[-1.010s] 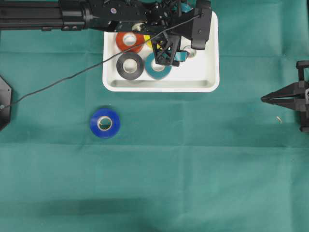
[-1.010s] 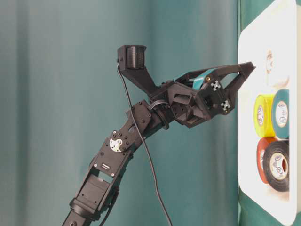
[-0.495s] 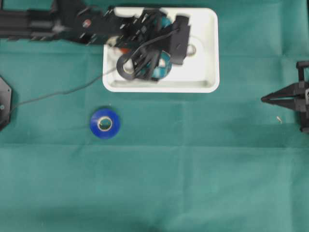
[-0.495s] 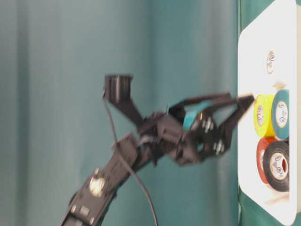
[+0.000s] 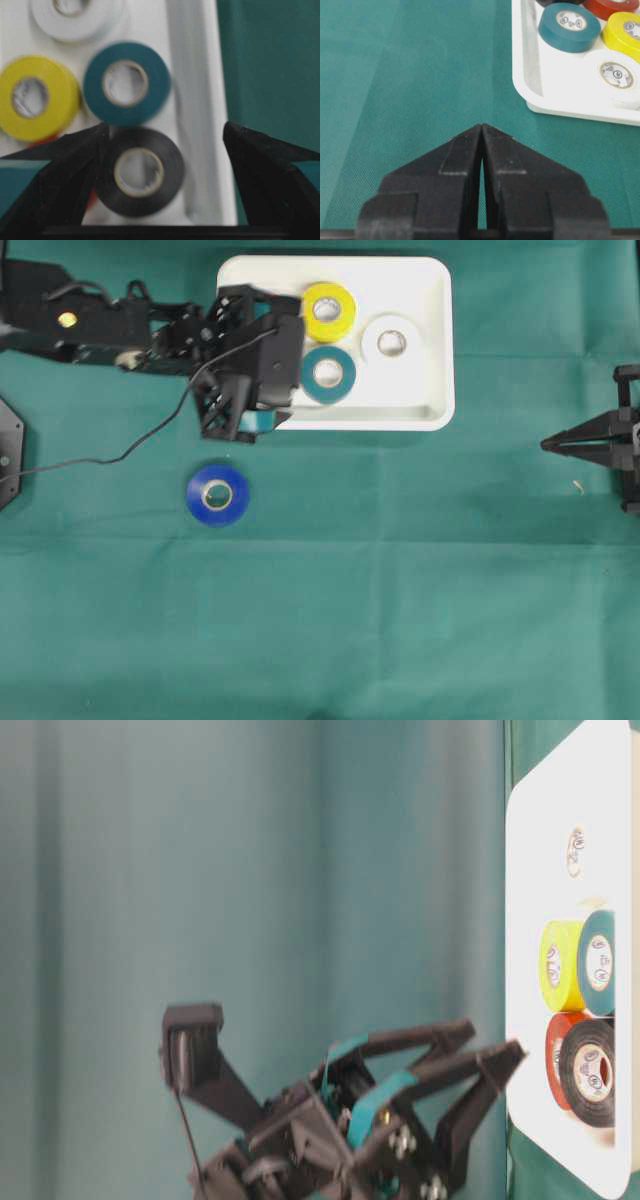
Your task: Put the tape into the white case with the left arm.
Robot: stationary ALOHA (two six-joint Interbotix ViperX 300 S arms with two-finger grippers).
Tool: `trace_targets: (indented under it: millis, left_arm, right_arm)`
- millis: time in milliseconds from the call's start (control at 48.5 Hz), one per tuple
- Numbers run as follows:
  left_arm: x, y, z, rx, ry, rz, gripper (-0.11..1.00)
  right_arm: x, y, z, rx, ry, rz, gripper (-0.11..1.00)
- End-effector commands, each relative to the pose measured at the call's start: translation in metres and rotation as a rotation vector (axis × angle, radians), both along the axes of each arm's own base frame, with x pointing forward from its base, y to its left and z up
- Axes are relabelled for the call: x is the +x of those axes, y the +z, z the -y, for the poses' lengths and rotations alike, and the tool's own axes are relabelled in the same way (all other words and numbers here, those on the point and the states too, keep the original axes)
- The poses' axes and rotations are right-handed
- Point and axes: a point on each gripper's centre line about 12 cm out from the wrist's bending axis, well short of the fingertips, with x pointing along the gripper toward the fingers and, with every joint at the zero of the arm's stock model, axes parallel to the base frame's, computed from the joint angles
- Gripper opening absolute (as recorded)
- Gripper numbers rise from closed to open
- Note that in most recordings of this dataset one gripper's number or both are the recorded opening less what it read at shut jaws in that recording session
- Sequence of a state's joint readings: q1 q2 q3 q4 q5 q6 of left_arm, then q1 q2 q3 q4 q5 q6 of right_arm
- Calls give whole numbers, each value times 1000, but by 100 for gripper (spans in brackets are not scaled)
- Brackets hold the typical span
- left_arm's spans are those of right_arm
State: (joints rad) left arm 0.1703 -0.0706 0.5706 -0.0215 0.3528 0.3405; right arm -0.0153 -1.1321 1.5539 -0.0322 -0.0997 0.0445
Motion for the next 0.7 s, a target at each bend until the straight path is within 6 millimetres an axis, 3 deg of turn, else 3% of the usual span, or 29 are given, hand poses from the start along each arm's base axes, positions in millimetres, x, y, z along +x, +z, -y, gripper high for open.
trace_targets:
  millis: [0, 680]
  left_arm:
    - [-7, 16, 4, -4, 4, 47, 98]
    - [-81, 23, 44, -23, -59, 178, 97]
  right_arm:
    - [2, 4, 0, 0, -1, 15, -9]
    - [2, 4, 0, 0, -1, 15, -9]
